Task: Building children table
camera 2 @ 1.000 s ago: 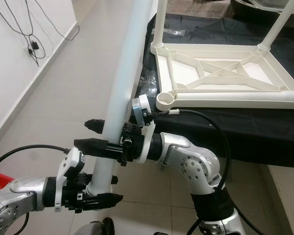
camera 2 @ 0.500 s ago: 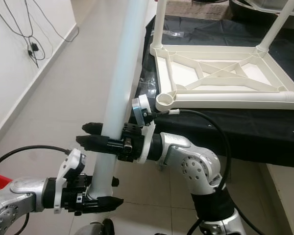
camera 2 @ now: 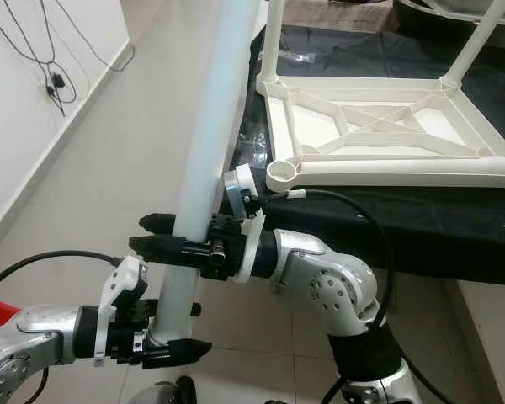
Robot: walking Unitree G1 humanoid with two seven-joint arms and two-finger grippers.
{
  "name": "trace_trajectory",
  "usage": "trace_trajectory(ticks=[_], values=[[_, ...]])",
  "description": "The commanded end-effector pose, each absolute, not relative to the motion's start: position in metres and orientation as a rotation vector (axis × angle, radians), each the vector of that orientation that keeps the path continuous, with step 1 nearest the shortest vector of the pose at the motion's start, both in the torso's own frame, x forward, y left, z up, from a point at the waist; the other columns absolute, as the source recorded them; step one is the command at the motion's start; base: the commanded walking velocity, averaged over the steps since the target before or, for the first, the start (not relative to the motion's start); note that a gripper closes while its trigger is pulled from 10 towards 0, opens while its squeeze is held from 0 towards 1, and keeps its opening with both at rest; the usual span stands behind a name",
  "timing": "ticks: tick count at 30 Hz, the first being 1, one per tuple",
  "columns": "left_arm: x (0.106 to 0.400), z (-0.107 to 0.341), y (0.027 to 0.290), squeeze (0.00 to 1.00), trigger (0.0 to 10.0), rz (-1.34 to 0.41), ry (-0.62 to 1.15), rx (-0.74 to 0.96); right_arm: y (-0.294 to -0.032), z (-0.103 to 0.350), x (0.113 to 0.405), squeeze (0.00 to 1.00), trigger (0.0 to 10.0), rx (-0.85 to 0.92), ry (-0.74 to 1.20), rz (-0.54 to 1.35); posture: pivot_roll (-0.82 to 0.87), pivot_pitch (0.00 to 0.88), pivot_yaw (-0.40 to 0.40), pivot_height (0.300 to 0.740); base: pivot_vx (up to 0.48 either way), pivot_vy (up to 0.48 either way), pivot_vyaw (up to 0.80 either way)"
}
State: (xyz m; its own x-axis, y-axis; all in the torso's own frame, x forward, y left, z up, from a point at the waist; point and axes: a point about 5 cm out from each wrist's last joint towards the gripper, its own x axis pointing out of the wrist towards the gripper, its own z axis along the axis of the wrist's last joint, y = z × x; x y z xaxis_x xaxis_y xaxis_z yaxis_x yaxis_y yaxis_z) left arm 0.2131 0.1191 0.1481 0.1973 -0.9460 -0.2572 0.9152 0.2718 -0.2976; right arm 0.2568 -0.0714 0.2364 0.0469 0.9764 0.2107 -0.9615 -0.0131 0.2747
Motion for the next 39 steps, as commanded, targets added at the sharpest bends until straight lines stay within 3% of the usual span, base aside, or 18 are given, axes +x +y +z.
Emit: trace_trajectory(ticks=[1, 8, 9, 17, 19, 23, 25, 32, 33, 39], values=[[0.212, 0.144, 0.12, 1.0, 10.0, -1.295, 0.453, -0.095, -0.069, 0.238, 0.252, 0.0, 0.0, 0.371, 0.035, 1.565, 0.1, 0.206, -0.011, 0.74, 0.0, 0.0, 0.0], [0.21, 0.144, 0.125, 1.0, 10.0, -1.284, 0.457, -0.083, -0.076, 0.24, 0.256, 0.0, 0.0, 0.354, 0.028, 1.542, 0.1, 0.2, -0.008, 0.74, 0.0, 0.0, 0.0], [0.207, 0.142, 0.128, 0.0, 10.0, -1.278, 0.464, -0.074, -0.083, 0.24, 0.262, 0.0, 0.0, 0.333, 0.025, 1.512, 0.1, 0.193, -0.009, 0.74, 0.0, 0.0, 0.0], [0.202, 0.137, 0.138, 0.0, 10.0, -1.189, 0.453, -0.068, -0.114, 0.241, 0.282, 0.0, 0.0, 0.263, 0.003, 1.362, 0.1, 0.182, -0.012, 0.74, 0.0, 0.0, 0.0], [0.206, 0.136, 0.142, 0.0, 10.0, -1.044, 0.384, -0.056, -0.136, 0.246, 0.298, 0.0, 0.0, 0.214, -0.053, 1.203, 0.11, 0.174, -0.015, 0.74, 0.0, 0.0, 0.0], [0.217, 0.139, 0.146, 0.0, 10.0, -0.869, 0.277, -0.033, -0.149, 0.253, 0.31, 0.0, 0.0, 0.193, -0.116, 1.063, 0.11, 0.17, -0.014, 0.74, 0.0, 0.0, 0.0], [0.232, 0.151, 0.145, 0.0, 10.0, -0.711, 0.148, -0.015, -0.156, 0.257, 0.323, 0.0, 0.0, 0.174, -0.162, 0.894, 0.11, 0.162, -0.014, 0.74, 0.0, 0.0, 0.0], [0.243, 0.171, 0.134, 0.0, 10.0, -0.571, 0.029, -0.034, -0.159, 0.268, 0.331, 0.0, 0.0, 0.205, -0.258, 0.709, 0.11, 0.156, -0.018, 0.74, 0.0, 0.0, 0.0], [0.245, 0.175, 0.132, 0.0, 10.0, -0.512, 0.003, -0.036, -0.157, 0.27, 0.333, 0.0, 10.0, 0.213, -0.29, 0.654, 0.11, 0.154, -0.022, 0.74, 0.0, 0.0, 0.0], [0.248, 0.174, 0.136, 0.0, 10.0, -0.375, -0.016, -0.047, -0.149, 0.273, 0.333, 0.0, 10.0, 0.233, -0.343, 0.582, 0.11, 0.16, -0.024, 0.74, 0.0, 0.0, 0.0]])
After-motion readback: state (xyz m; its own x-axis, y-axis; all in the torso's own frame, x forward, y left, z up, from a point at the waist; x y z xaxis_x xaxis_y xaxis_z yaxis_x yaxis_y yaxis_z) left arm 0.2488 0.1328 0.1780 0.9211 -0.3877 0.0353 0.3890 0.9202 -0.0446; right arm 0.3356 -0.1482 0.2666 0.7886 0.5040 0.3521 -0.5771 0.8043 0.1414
